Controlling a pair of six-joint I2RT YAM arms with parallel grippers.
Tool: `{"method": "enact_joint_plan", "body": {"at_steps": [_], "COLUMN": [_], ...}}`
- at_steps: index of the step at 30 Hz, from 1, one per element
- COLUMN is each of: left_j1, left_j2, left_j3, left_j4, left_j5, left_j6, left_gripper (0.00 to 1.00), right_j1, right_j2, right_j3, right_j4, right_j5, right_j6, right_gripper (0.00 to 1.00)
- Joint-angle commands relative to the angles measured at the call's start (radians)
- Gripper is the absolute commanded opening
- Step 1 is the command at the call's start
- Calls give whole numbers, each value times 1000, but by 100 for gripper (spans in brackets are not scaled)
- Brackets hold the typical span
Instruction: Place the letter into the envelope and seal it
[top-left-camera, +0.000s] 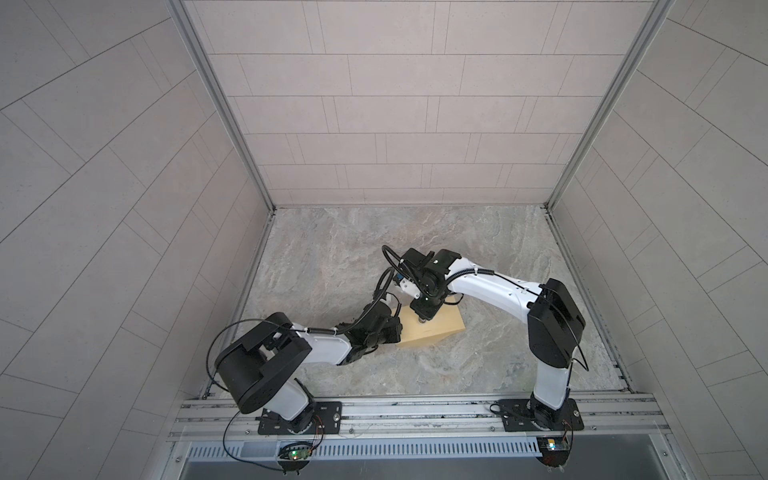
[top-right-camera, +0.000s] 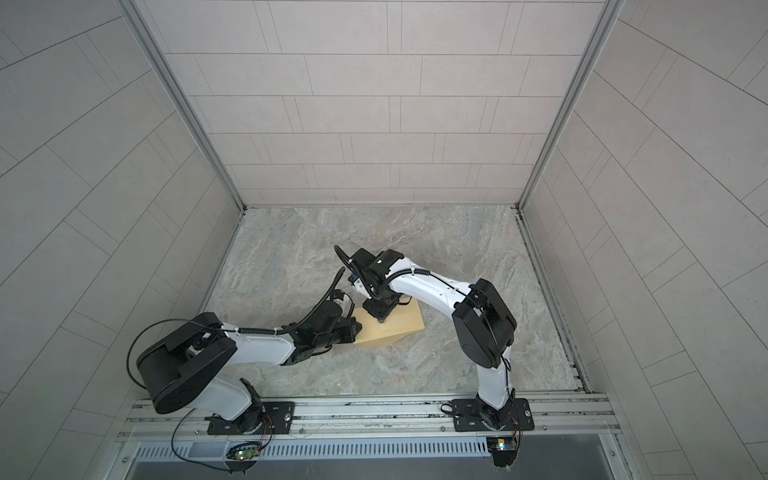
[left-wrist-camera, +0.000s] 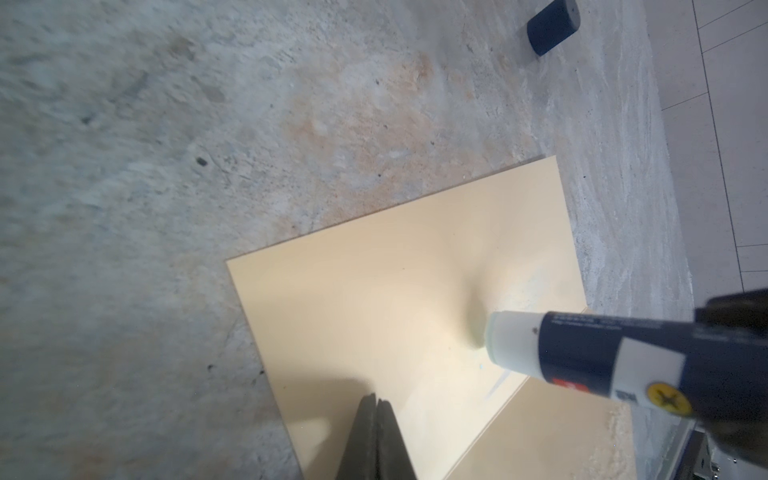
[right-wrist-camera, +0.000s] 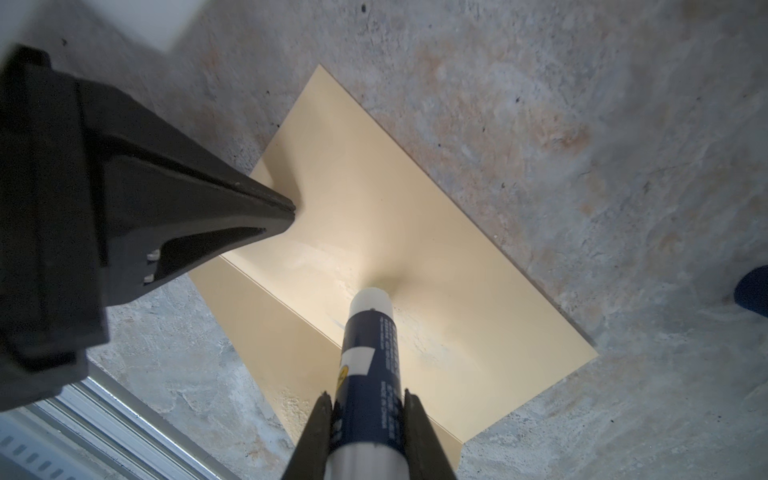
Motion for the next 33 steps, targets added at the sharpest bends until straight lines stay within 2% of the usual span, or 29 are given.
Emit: {"method": "enact_joint_plan", "body": {"at_steps": [1,33], "left_j1": [5,6], "left_j2": [-13,15], "left_j3": [-16,-19], "left_j4": [-6,24], "left_j5": [-16,-1], "left_j6": [-1,-6], "left_gripper": [0,0], "right_j1": [11,26], "right_j2": [23,135], "right_j3": [38,108], "right_j4": [-57,-125], "right_j5": [27,81], "right_j6": [0,2], "right_gripper": [0,0]}}
